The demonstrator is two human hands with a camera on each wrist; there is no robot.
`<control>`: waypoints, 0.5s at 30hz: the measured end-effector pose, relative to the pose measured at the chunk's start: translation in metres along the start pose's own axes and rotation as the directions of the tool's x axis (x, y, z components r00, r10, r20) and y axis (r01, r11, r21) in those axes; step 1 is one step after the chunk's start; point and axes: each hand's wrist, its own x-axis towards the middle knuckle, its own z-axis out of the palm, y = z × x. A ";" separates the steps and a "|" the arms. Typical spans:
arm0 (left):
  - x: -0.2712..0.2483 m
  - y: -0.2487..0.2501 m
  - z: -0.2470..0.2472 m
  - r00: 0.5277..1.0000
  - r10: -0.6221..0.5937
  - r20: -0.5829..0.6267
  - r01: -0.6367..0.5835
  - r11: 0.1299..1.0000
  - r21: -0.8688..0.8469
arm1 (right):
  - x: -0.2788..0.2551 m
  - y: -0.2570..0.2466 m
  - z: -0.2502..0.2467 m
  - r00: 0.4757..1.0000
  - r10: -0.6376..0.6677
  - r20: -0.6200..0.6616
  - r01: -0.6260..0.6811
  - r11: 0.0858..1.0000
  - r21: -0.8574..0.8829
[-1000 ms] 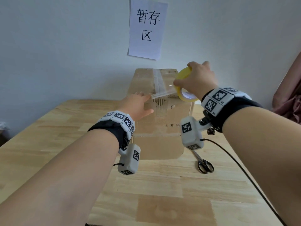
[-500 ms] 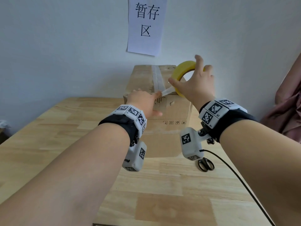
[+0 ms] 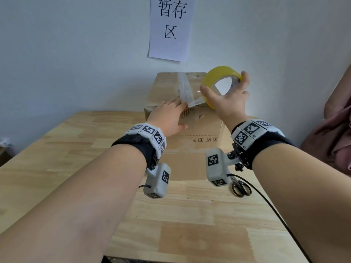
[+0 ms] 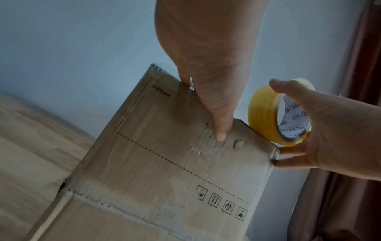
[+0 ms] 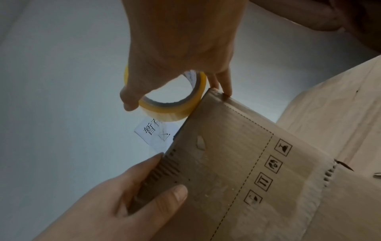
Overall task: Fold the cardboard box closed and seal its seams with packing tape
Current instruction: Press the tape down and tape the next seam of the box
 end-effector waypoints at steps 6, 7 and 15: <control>-0.007 -0.008 -0.004 0.998 -0.041 -0.056 0.042 0.999 0.028 | -0.013 -0.013 0.013 0.999 -0.021 -0.039 0.019 0.998 -0.057; -0.006 -0.007 -0.003 0.997 -0.053 -0.049 0.055 0.998 0.036 | -0.013 -0.015 0.013 0.999 -0.016 -0.031 0.013 0.997 -0.073; 0.009 0.012 0.008 0.996 -0.088 -0.003 0.088 0.992 0.086 | -0.003 -0.013 -0.003 0.996 -0.084 -0.001 0.081 0.958 -0.274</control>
